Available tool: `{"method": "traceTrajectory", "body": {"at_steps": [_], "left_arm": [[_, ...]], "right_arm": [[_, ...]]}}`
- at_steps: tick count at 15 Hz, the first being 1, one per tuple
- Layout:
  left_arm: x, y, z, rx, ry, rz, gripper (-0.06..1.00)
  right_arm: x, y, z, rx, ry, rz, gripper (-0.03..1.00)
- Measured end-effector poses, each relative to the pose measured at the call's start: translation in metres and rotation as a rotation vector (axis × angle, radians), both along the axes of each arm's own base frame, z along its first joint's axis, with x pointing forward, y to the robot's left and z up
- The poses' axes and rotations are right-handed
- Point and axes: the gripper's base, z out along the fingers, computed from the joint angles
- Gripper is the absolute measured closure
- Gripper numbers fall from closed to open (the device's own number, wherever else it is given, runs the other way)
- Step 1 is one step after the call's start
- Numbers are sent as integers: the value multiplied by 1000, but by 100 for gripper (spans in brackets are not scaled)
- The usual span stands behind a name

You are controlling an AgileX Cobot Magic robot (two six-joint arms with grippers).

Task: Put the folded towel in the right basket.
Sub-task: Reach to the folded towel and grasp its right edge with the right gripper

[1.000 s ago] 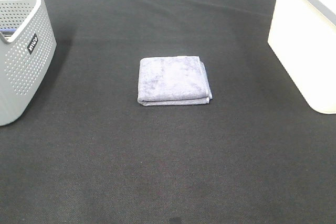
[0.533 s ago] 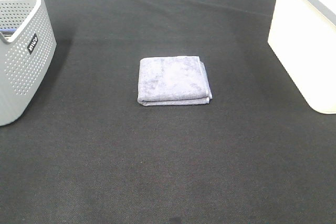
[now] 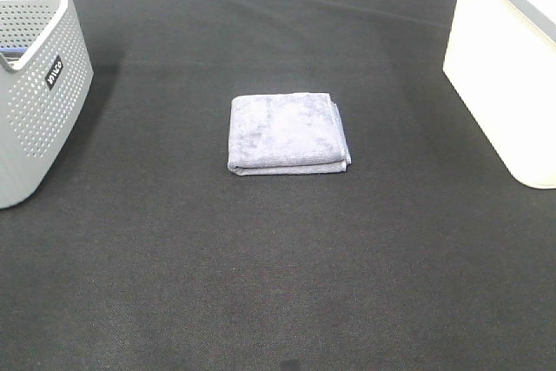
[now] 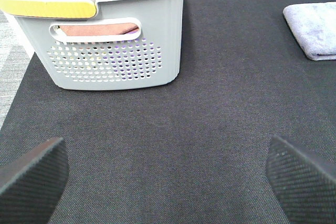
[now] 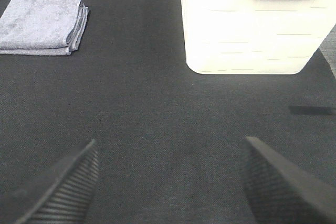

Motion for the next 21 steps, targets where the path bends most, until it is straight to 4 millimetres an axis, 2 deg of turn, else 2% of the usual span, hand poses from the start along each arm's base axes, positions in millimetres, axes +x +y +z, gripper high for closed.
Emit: {"method": "traceTrajectory", "body": {"at_steps": [14, 15, 18, 21], "left_arm": [[0, 0, 0, 0, 0, 0, -3], [0, 0, 0, 0, 0, 0, -3], [0, 0, 0, 0, 0, 0, -3], [0, 0, 0, 0, 0, 0, -3]], "right_arm": [[3, 0, 2, 2, 7, 1, 25], [8, 1, 7, 5, -4, 1, 25], [39, 5, 36, 56, -47, 14, 25], [83, 9, 60, 98, 16, 23, 25]]}}
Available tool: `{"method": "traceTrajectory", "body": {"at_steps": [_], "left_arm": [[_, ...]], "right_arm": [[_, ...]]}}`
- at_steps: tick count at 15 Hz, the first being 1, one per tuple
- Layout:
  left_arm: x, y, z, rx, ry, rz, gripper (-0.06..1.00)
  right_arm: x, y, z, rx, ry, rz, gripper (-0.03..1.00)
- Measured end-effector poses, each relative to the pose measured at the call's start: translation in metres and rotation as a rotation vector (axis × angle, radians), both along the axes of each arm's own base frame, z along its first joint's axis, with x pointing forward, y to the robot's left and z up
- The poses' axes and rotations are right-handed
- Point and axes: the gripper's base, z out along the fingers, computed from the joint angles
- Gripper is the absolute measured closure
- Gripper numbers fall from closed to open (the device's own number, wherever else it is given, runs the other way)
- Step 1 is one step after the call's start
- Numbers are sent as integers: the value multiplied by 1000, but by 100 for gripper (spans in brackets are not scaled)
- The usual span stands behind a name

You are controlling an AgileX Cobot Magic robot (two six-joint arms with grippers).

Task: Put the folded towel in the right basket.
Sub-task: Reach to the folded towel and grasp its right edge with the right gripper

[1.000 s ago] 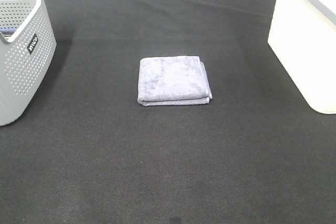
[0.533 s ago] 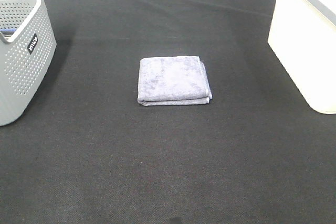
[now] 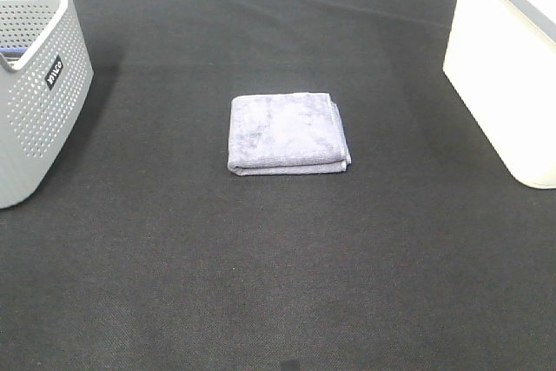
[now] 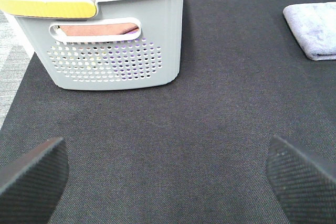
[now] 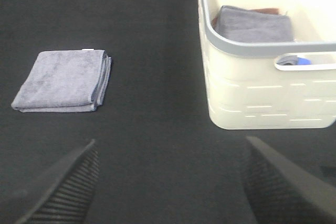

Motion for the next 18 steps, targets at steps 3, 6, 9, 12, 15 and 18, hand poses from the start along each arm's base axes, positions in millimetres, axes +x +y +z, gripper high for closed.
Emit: {"method": "traceTrajectory", "body": {"at_steps": [3, 6, 9, 12, 15, 18], "left_arm": [[0, 0, 0, 0, 0, 0, -3], [0, 0, 0, 0, 0, 0, -3], [0, 0, 0, 0, 0, 0, -3], [0, 0, 0, 0, 0, 0, -3], [0, 0, 0, 0, 0, 0, -3], [0, 0, 0, 0, 0, 0, -3]], "right_arm": [[48, 6, 23, -16, 73, 55, 25], [106, 13, 39, -13, 137, 126, 27], [172, 22, 48, 0, 207, 205, 27], [214, 28, 41, 24, 275, 250, 27], [243, 41, 27, 24, 320, 293, 27], [258, 68, 13, 7, 359, 368, 27]]}}
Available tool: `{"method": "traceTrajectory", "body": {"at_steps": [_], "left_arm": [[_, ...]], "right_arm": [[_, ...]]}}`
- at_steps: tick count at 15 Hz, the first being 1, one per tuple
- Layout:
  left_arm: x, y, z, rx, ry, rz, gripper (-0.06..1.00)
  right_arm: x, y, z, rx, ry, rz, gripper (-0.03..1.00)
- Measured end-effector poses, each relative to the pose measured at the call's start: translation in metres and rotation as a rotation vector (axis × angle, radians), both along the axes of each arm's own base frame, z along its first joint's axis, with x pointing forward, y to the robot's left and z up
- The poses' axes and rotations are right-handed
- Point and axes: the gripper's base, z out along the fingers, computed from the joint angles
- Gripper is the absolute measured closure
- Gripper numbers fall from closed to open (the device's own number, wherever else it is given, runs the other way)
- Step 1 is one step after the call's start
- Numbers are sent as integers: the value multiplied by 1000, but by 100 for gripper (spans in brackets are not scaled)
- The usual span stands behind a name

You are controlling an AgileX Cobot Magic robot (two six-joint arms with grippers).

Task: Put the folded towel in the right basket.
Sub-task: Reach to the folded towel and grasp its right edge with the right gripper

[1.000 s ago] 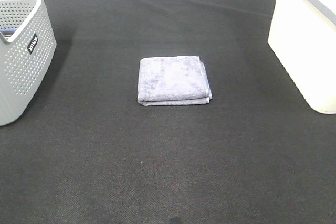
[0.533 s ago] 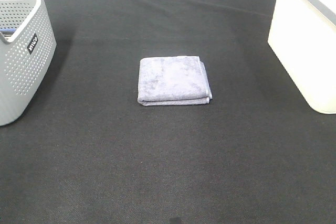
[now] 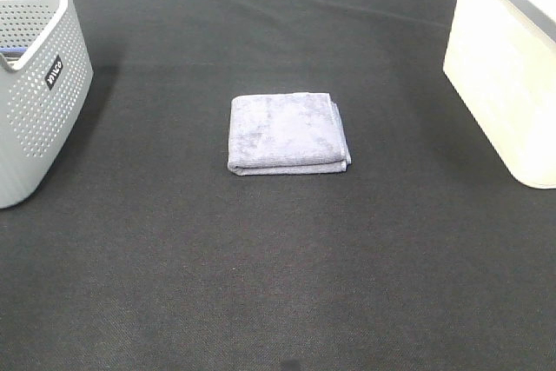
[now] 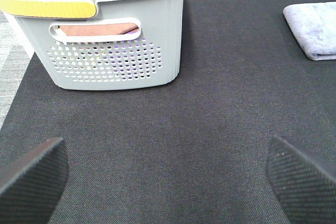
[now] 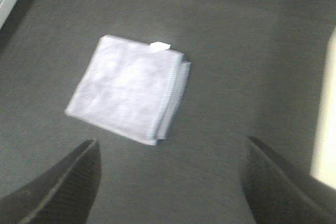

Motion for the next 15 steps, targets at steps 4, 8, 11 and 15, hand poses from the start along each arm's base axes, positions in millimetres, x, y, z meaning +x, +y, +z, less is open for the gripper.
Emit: {"method": "traceTrajectory", "body": {"at_steps": [4, 8, 11, 15], "left_arm": [[0, 0, 0, 0, 0, 0, -3], [0, 0, 0, 0, 0, 0, -3], [0, 0, 0, 0, 0, 0, -3], [0, 0, 0, 0, 0, 0, -3]], "right_arm": [[37, 53, -42, 3, 123, 101, 27], [80, 70, -89, 46, 344, 35, 27], [111, 80, -125, 42, 466, 38, 27], [139, 89, -185, 26, 567, 31, 27]]}}
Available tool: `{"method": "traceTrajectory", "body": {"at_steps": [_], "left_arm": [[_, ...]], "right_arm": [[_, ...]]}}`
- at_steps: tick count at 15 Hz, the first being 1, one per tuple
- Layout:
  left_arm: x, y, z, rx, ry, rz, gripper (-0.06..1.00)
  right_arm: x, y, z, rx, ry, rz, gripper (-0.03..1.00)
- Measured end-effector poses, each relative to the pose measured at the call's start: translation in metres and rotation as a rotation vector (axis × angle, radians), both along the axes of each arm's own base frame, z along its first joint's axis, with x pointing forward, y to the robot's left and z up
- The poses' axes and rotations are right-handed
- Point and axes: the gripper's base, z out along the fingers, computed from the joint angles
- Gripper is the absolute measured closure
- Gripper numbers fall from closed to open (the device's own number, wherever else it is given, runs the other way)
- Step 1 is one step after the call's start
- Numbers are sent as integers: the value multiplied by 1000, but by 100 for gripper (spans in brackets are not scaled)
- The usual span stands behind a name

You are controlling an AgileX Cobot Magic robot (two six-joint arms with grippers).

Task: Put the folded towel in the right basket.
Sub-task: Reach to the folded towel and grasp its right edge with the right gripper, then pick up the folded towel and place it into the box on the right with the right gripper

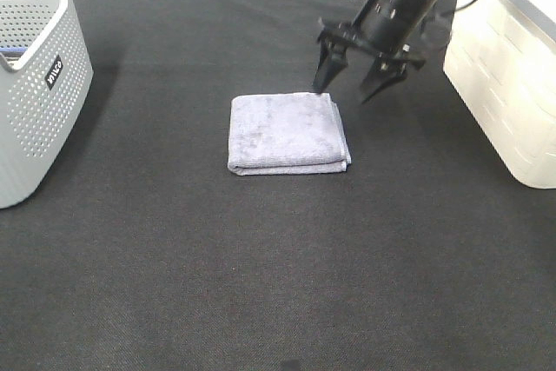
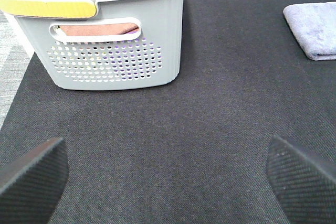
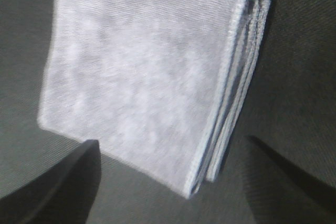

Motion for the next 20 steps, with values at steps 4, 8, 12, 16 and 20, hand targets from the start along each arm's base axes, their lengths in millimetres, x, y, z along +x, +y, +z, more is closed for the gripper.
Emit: {"method": "traceTrajectory", "body": {"at_steps": [4, 8, 12, 16, 20], "left_arm": [[0, 0, 0, 0, 0, 0, -3], [0, 0, 0, 0, 0, 0, -3], [0, 0, 0, 0, 0, 0, -3], [0, 0, 0, 0, 0, 0, -3], [0, 0, 0, 0, 0, 0, -3]], "right_arm": [[5, 1, -49, -22, 72, -4, 27], [8, 1, -62, -23, 63, -3, 27], [12, 2, -67, -15, 31, -15, 52], [12, 7, -70, 45, 27, 9, 91], [12, 8, -62, 64, -1, 50, 91]]}}
